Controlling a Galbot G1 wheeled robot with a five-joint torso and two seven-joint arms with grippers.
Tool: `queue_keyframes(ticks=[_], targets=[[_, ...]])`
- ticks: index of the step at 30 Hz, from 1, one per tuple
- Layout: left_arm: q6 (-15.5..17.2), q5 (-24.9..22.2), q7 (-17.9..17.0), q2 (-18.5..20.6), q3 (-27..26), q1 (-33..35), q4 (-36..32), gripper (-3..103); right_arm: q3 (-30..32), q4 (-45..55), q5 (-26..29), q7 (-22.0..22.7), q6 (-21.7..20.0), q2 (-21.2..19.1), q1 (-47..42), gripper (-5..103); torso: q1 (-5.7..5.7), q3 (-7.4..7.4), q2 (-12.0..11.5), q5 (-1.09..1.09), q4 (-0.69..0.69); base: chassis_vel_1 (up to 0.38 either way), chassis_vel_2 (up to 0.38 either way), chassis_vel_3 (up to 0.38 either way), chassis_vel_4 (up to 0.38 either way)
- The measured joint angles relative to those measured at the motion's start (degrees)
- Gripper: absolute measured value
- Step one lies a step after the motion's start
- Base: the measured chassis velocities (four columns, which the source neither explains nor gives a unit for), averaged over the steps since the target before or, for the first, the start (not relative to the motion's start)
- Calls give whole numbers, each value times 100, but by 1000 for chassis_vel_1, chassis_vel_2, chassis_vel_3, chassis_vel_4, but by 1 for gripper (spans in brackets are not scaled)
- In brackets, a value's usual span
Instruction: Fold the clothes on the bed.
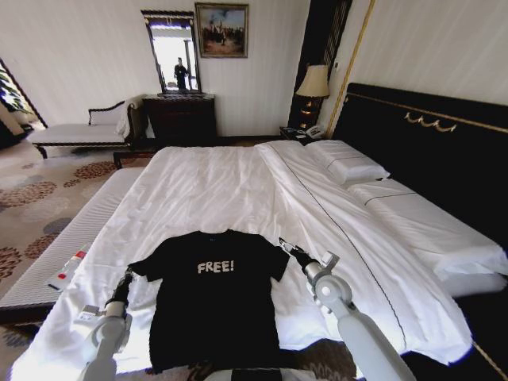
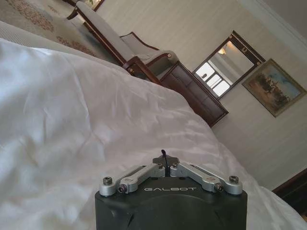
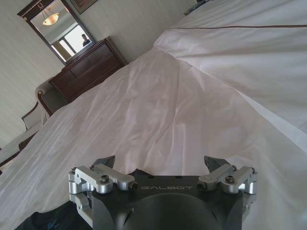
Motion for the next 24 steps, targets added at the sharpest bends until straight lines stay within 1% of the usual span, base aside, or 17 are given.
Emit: queue_keyframes(ticks=[5,8,10,11,16,20,21,22,23,24], targets=[[39,-77,-29,120,-51,-103,14,0,18,4,-1,-1,1,-21,-10,100,0,0,0,0,0,0,0,0,0],[67,-119,-41,271,-74,-180,69,0,24,4,-1,-2,2,-25,-11,100,0,0,0,1,0,0,0,0,0],[67,-119,-41,278,-74,-183,72,0,25,4,-1,-2,2,-25,-10,100,0,0,0,0,0,0,0,0,0],[68,-94,-41,403,-51,-251,171,0,23,4,-1,-2,2,-23,-10,100,0,0,0,1,0,0,0,0,0],[69,-38,-58,612,7,-522,488,0,5,4,-10,-3,2,-9,-10,100,0,0,0,0,0,0,0,0,0],[65,53,-76,683,68,-613,630,0,1,4,-13,-2,2,-12,-10,100,0,0,0,1,-1,0,0,0,0],[59,108,-83,682,88,-607,637,-2,1,4,-14,-3,2,-13,-10,100,0,0,0,0,0,0,0,0,0],[44,165,-86,661,98,-581,635,3,0,4,-14,-3,2,-13,-9,100,0,0,0,2,0,0,0,0,0],[35,207,-90,625,103,-545,620,3,-1,4,-17,-2,3,-10,-8,100,0,0,0,3,0,0,0,0,0],[30,254,-91,574,109,-483,583,8,-3,3,-21,-2,2,-1,-7,100,0,0,0,0,1,0,0,0,0]])
